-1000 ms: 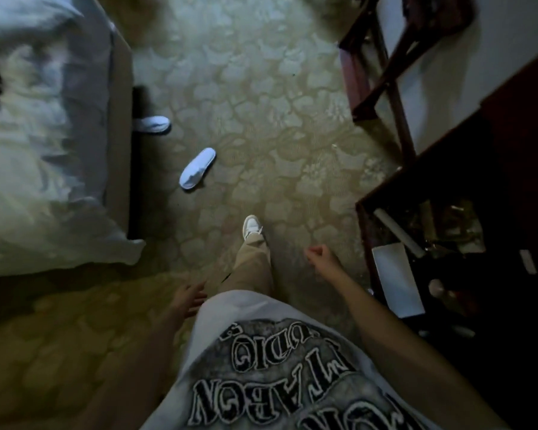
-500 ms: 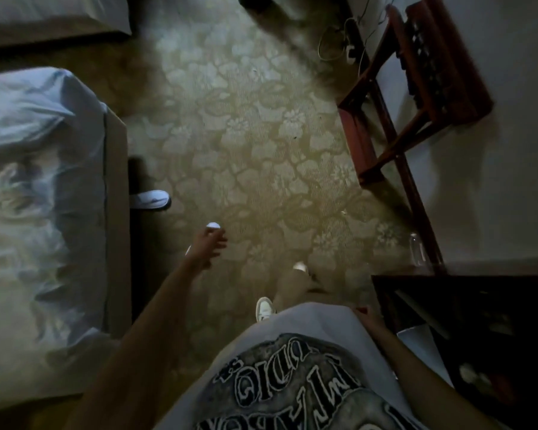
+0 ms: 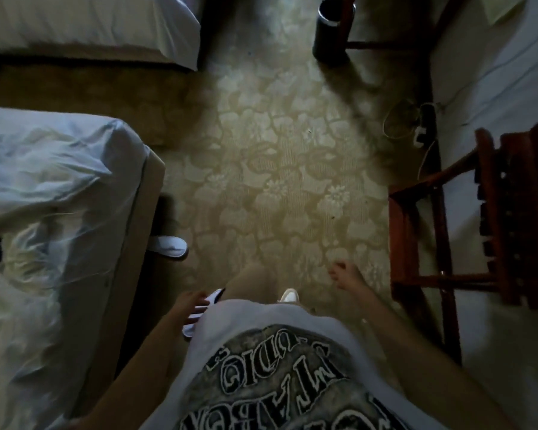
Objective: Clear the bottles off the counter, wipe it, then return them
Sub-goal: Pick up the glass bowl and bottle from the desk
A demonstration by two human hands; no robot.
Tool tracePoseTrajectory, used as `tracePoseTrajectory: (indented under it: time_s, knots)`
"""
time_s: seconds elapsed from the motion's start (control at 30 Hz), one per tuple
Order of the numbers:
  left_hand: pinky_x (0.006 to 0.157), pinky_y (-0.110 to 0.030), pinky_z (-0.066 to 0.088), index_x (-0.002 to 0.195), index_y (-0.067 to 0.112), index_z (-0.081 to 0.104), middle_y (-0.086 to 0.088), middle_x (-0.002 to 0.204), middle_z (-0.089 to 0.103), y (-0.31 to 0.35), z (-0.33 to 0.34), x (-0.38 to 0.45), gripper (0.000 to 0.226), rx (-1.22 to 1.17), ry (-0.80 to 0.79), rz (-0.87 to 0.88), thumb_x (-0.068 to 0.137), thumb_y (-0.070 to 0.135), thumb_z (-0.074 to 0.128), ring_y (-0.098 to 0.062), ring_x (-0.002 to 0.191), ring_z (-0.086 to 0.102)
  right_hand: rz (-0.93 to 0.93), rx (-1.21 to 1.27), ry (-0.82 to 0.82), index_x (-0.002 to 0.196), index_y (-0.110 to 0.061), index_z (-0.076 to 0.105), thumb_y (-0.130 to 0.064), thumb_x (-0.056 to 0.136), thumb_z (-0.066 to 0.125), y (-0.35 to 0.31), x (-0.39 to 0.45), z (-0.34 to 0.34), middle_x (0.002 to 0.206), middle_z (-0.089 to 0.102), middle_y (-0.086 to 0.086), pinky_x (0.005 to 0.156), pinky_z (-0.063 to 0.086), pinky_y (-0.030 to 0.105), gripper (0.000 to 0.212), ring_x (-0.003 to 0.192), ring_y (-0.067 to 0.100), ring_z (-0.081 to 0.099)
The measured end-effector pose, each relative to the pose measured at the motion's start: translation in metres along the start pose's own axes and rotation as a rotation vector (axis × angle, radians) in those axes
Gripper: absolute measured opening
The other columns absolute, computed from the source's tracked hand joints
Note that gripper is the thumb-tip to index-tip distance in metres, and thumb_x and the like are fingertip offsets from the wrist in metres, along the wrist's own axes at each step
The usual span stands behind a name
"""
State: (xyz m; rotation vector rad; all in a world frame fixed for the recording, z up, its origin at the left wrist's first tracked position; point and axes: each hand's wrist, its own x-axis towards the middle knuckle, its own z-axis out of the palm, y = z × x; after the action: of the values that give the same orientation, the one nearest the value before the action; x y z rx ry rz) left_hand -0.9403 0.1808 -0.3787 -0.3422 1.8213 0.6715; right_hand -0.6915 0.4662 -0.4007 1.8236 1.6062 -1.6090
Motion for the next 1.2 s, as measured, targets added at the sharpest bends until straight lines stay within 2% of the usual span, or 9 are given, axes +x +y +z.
tracePoseTrajectory:
  time_s: [0.1, 0.23, 0.37, 0.5, 0.67, 0.77, 0.97, 1.07, 1.2]
  knots:
    - [0.044, -0.015, 0.034, 0.085, 0.005, 0.054, -0.005, 0.062, 0.05, 0.049, -0.003, 0.029, 0.022, -0.072, 0.028, -0.013, 0.1, 0.018, 0.046, -0.01, 0.037, 0.045, -0.11, 0.015, -0.013, 0.119, -0.009, 0.057, -0.026, 0.099, 0.05, -0.105, 0.056, -0.026, 0.107, 0.064, 0.008, 0.082, 0.05, 0.037, 0.027, 0.102, 0.025, 0.063]
    - [0.033, -0.016, 0.026, 0.076, 0.01, 0.049, -0.004, 0.063, 0.049, 0.145, 0.006, 0.092, 0.025, -0.079, -0.016, -0.079, 0.099, 0.019, 0.045, -0.009, 0.035, 0.04, -0.145, 0.013, -0.024, 0.118, -0.012, 0.055, -0.026, 0.099, 0.051, -0.184, 0.128, -0.056, 0.106, 0.064, 0.005, 0.07, 0.048, 0.026, 0.024, 0.092, 0.016, 0.062]
    - [0.065, -0.032, 0.051, 0.081, 0.017, 0.058, -0.004, 0.082, 0.06, 0.281, 0.01, 0.143, 0.02, 0.038, -0.066, -0.098, 0.095, 0.031, 0.051, -0.02, 0.07, 0.057, 0.102, 0.006, -0.012, 0.107, -0.01, 0.059, -0.026, 0.098, 0.052, -0.208, 0.176, -0.081, 0.095, 0.066, 0.006, 0.066, 0.047, 0.029, 0.019, 0.083, 0.021, 0.062]
    - [0.067, -0.028, 0.046, 0.093, 0.01, 0.059, -0.008, 0.089, 0.062, 0.465, 0.018, 0.168, 0.022, 0.166, -0.102, 0.1, 0.099, 0.028, 0.048, -0.023, 0.079, 0.059, 0.282, 0.043, 0.036, 0.065, -0.012, 0.05, -0.014, 0.097, 0.051, -0.247, 0.2, -0.112, 0.064, 0.048, 0.004, 0.061, 0.033, 0.029, 0.032, 0.059, 0.017, 0.043]
    - [0.064, -0.026, 0.045, 0.11, 0.008, 0.058, -0.01, 0.095, 0.065, 0.691, 0.027, 0.185, 0.025, 0.218, -0.088, 0.445, 0.098, 0.029, 0.051, -0.017, 0.075, 0.06, 0.352, 0.054, 0.058, 0.08, -0.001, 0.059, -0.019, 0.098, 0.05, -0.341, 0.269, -0.149, 0.085, 0.06, 0.021, 0.069, 0.037, 0.031, 0.027, 0.073, 0.023, 0.049]
    - [0.068, -0.027, 0.046, 0.11, 0.009, 0.058, -0.005, 0.094, 0.066, 0.787, 0.032, 0.212, 0.025, 0.231, -0.091, 0.489, 0.098, 0.03, 0.052, -0.016, 0.078, 0.062, 0.29, 0.077, 0.058, 0.073, -0.013, 0.055, -0.016, 0.095, 0.049, -0.414, 0.336, -0.167, 0.076, 0.054, 0.014, 0.068, 0.035, 0.03, 0.023, 0.071, 0.02, 0.046]
    - [0.049, -0.018, 0.037, 0.091, 0.012, 0.054, -0.005, 0.076, 0.06, 0.885, 0.032, 0.269, 0.013, 0.096, 0.008, 0.219, 0.099, 0.022, 0.051, -0.016, 0.06, 0.053, 0.178, 0.061, 0.008, 0.073, -0.017, 0.052, -0.027, 0.09, 0.055, -0.595, 0.492, -0.223, 0.072, 0.053, 0.005, 0.067, 0.038, 0.031, 0.019, 0.066, 0.018, 0.047]
    - [0.048, -0.018, 0.035, 0.084, 0.013, 0.053, -0.002, 0.067, 0.055, 0.909, 0.027, 0.281, 0.019, 0.024, 0.033, 0.057, 0.099, 0.024, 0.05, -0.014, 0.054, 0.05, 0.097, 0.096, 0.002, 0.092, -0.004, 0.055, -0.018, 0.098, 0.05, -0.708, 0.56, -0.254, 0.071, 0.056, 0.006, 0.059, 0.039, 0.03, 0.015, 0.062, 0.018, 0.051]
    - [0.034, -0.008, 0.022, 0.079, 0.006, 0.053, 0.006, 0.04, 0.038, 0.963, 0.02, 0.304, 0.022, -0.087, 0.052, -0.029, 0.099, 0.014, 0.049, -0.005, 0.026, 0.03, -0.101, 0.09, 0.008, 0.106, -0.01, 0.054, -0.02, 0.099, 0.052, -0.866, 0.615, -0.294, 0.082, 0.059, 0.004, 0.056, 0.039, 0.025, 0.012, 0.067, 0.014, 0.056]
